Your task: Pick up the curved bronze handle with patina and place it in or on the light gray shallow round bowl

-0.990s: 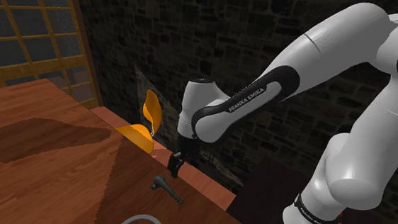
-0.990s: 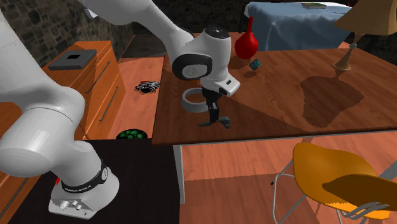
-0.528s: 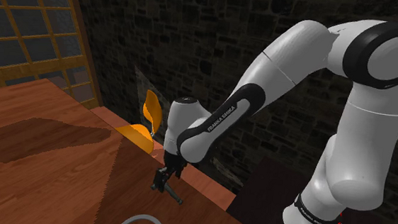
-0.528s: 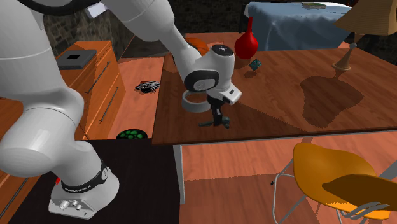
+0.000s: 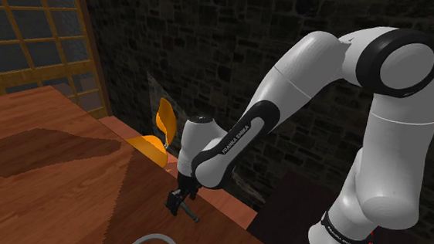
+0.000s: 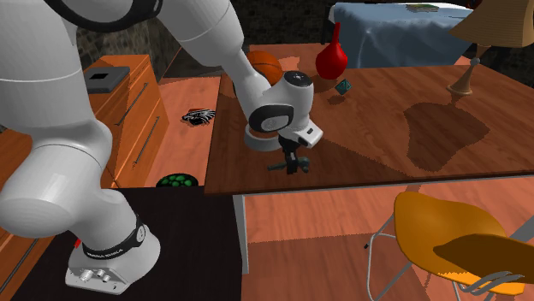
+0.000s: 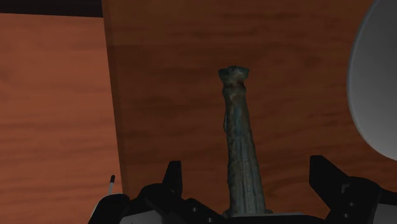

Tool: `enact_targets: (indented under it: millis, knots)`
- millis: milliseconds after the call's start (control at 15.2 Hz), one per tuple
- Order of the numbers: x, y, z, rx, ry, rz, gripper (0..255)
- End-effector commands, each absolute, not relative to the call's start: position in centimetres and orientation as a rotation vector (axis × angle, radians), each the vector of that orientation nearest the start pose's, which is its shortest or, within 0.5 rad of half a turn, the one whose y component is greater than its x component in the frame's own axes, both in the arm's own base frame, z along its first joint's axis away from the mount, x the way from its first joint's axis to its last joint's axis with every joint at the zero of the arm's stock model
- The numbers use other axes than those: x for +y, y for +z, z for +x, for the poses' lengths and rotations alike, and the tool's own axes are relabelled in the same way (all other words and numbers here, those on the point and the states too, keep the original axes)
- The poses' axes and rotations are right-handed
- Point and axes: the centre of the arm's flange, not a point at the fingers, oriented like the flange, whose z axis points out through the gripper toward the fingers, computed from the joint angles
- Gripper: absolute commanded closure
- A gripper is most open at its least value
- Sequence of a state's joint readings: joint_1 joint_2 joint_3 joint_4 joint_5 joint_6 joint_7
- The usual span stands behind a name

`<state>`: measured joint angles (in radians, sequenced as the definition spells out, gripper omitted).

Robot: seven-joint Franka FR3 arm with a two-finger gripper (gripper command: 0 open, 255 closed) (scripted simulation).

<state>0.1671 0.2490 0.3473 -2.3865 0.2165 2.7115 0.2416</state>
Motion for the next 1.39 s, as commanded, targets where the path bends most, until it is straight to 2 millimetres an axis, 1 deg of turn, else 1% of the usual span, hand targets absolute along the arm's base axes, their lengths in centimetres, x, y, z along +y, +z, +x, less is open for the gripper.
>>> enact_targets:
  millis: [0,264,330,924,1320]
  knots:
    - [24.9,22.9,44.8,-0.097,-0.015,-2.94,0]
    - [24.9,22.9,44.8,-0.097,-0.015,-2.94,0]
    - [24.9,22.9,44.8,-0.097,-0.015,-2.94,255]
    - [24.9,22.9,44.8,-0.097,-0.015,-2.94,255]
    - [24.9,26.1,44.8,-0.097,-0.015,-2.94,255]
